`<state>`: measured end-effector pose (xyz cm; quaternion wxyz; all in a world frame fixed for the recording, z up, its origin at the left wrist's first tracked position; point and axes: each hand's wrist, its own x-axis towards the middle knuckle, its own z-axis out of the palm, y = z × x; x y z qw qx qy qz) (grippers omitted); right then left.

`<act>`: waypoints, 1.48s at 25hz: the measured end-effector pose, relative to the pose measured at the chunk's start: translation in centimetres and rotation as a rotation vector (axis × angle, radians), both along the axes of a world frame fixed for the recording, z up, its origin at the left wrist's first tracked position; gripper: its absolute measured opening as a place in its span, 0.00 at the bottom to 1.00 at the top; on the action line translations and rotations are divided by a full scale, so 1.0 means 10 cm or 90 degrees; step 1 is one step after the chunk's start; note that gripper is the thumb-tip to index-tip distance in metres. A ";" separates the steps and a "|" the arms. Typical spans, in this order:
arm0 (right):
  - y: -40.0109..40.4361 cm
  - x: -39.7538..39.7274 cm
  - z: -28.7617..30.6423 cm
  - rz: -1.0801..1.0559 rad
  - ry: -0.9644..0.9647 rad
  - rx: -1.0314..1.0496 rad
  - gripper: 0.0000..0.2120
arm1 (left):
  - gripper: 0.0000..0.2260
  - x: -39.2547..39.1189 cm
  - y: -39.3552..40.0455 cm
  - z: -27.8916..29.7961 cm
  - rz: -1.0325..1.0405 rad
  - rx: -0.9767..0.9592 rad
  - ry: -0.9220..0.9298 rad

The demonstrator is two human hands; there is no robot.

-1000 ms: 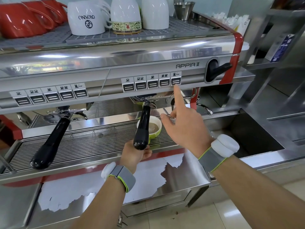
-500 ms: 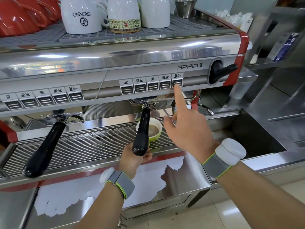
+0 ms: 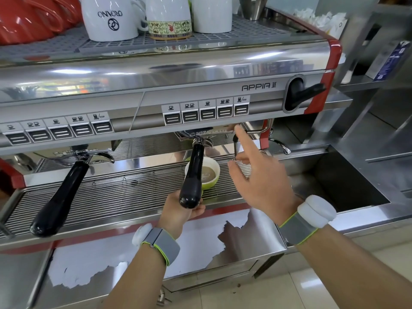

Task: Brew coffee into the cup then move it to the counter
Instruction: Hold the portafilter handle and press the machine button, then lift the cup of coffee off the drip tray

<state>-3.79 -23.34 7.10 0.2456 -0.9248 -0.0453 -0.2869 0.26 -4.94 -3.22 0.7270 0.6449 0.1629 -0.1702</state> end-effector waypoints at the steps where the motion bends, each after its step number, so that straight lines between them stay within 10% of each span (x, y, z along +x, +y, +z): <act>1: -0.02 0.02 -0.09 0.006 0.015 0.037 0.27 | 0.05 0.01 0.00 0.00 -0.002 0.000 0.002; 12: 0.16 0.49 -0.68 -0.057 0.418 0.806 0.06 | 0.03 0.04 0.05 -0.09 -0.035 0.020 -0.036; 37: 0.18 0.14 -0.74 0.088 0.427 0.943 0.06 | 0.08 -0.68 -0.16 -0.04 0.057 0.026 -0.159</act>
